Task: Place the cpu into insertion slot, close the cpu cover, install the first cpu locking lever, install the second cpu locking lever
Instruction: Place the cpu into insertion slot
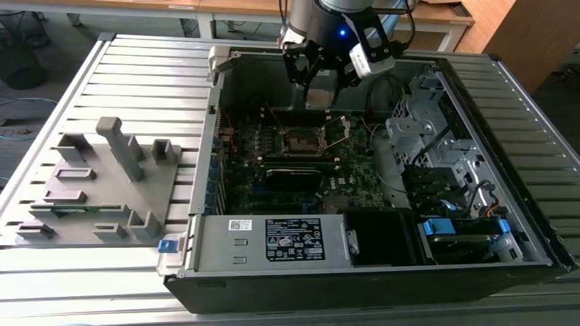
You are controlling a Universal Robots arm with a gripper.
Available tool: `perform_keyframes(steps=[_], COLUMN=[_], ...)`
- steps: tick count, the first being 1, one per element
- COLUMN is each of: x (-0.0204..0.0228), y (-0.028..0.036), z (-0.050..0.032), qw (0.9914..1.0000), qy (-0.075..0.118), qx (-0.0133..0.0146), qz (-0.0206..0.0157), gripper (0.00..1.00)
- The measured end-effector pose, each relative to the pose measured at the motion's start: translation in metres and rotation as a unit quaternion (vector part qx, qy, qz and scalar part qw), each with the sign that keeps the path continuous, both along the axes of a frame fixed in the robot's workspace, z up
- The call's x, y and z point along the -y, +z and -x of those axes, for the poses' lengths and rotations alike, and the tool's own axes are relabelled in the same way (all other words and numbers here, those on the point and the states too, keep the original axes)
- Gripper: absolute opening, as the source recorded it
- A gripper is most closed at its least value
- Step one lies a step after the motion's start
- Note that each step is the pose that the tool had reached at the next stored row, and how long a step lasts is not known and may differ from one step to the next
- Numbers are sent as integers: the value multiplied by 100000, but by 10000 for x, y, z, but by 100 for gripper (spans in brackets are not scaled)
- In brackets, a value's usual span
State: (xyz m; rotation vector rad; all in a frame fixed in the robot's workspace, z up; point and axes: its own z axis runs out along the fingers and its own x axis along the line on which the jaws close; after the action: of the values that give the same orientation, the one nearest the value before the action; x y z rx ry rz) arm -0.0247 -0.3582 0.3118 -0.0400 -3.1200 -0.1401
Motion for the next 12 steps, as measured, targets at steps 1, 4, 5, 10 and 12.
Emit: perform_keyframes(steps=[1,4,5,10,12], x=[0,1,1,2,1], y=[-12,-52,-64,-84,-87], z=[5,13,16,26,27], qw=[100000,100000,100000,100000,100000], qy=[-1,2,1,11,1], qx=[0,-1,-1,-9,-3], qz=[1,-1,0,20,5], gripper=[54,54,54,54,54])
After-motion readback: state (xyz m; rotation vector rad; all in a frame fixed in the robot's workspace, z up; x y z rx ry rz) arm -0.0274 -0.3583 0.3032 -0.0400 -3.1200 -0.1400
